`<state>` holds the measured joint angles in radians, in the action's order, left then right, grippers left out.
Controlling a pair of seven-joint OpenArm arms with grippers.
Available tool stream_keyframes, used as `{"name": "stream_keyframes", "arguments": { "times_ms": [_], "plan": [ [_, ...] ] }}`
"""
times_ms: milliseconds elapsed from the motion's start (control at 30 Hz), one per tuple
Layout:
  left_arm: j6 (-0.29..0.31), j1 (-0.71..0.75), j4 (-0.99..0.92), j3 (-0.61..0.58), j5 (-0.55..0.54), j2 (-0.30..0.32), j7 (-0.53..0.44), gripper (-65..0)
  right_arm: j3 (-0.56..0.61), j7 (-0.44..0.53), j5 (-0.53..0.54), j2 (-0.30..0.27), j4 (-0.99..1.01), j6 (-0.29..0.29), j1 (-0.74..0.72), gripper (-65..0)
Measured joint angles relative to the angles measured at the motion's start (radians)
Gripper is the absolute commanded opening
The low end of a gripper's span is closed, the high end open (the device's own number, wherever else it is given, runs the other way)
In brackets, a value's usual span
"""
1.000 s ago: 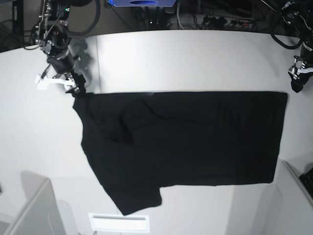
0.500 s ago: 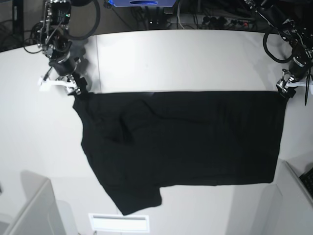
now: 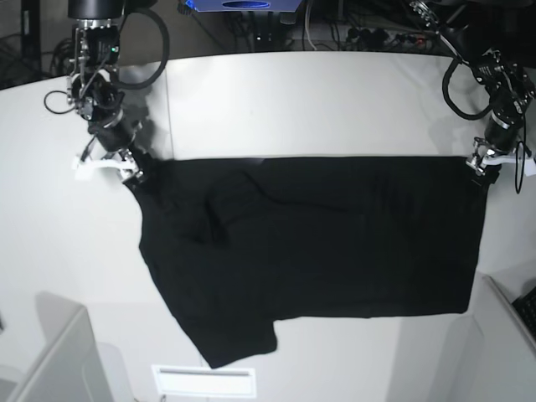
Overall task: Fold the T-shirt properly
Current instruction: 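Pull the held shoulder edge further back and release both grippers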
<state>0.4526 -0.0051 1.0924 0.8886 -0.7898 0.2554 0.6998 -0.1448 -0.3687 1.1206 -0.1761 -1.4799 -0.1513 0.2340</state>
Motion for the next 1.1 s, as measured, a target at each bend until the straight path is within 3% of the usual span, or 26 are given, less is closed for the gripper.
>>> {"name": "stream_keyframes", "arguments": {
  "times_ms": [233,300,367,433,533,700,833,967,1100],
  "plan": [
    [-0.008,-0.006,-0.013,0.0,0.023,-0.002,0.022,-48.7,0.015,0.007,0.007,0.006,0.029,0.022,-0.019,-26.3],
    [-0.011,-0.003,-0.013,-0.001,0.026,-0.004,0.027,-56.6,0.015,0.009,0.008,0.006,0.049,0.022,-0.027,-35.1],
    [-0.012,-0.003,-0.015,0.0,0.029,-0.003,0.031,-64.5,0.015,0.007,0.007,0.006,0.066,0.017,-0.034,-49.4],
    [-0.012,-0.003,-0.014,-0.001,0.03,-0.004,0.037,-65.0,0.016,-0.005,0.002,0.006,0.079,0.0,-0.041,-65.0],
    [-0.019,0.004,0.01,-0.011,0.042,0.003,0.053,-65.0,0.016,-0.014,0.002,0.006,0.072,-0.004,-0.045,-65.0],
    [-0.027,0.019,0.103,-0.078,0.039,0.032,0.064,-65.0,-0.011,-0.109,-0.024,0.017,-0.039,-0.069,-0.016,-65.0],
    [-0.021,0.01,0.167,-0.011,0.039,0.038,0.216,-65.0,-0.041,-0.187,-0.023,0.017,-0.156,-0.249,-0.026,-65.0],
    [-0.023,-0.027,0.257,0.066,0.035,0.041,0.306,-65.0,-0.041,-0.255,-0.016,0.018,-0.274,-0.321,-0.064,-65.0],
    [-0.019,-0.037,0.341,0.118,0.031,0.044,0.381,-65.0,-0.04,-0.257,-0.01,0.017,-0.338,-0.347,-0.058,-65.0]
  ]
}}
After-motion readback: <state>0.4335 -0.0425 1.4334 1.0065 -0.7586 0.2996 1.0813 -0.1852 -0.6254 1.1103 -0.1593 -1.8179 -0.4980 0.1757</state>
